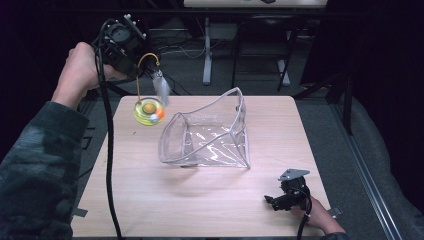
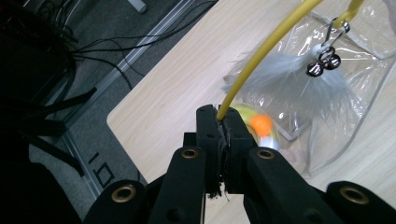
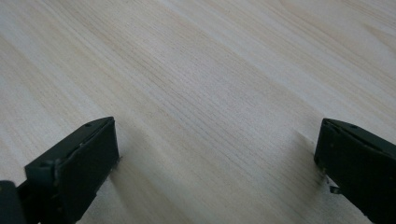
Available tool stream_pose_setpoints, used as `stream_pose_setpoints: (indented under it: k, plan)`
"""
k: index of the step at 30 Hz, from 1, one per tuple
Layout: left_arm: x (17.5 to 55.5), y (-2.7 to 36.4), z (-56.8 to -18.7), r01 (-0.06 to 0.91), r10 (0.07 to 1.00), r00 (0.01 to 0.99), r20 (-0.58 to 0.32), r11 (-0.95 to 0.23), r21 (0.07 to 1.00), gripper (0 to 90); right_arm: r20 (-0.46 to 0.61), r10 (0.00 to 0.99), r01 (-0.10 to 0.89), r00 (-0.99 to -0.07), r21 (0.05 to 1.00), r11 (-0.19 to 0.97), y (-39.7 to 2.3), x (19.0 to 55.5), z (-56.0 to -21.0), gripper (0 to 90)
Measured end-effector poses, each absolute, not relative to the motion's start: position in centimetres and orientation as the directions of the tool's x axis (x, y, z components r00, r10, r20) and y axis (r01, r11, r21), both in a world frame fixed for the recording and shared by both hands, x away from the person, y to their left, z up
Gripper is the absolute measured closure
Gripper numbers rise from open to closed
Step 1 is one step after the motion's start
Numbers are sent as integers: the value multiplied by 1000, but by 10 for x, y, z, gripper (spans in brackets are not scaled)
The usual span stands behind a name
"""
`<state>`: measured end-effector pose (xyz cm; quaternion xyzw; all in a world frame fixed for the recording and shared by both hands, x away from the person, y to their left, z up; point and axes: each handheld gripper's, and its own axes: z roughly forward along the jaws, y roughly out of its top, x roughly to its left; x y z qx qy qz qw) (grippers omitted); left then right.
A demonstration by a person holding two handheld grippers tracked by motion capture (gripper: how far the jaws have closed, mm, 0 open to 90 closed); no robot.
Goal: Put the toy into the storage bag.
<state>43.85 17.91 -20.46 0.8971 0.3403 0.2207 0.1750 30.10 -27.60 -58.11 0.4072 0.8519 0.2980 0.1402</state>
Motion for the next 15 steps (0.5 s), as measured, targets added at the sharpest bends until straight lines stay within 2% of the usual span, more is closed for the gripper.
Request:
stream_pose_setpoints:
  k: [15]
  plan:
    - [443,149,-207,493,637,720,276,-749,444,885,4,777,610,-630,622,491,-276,301,-581,0]
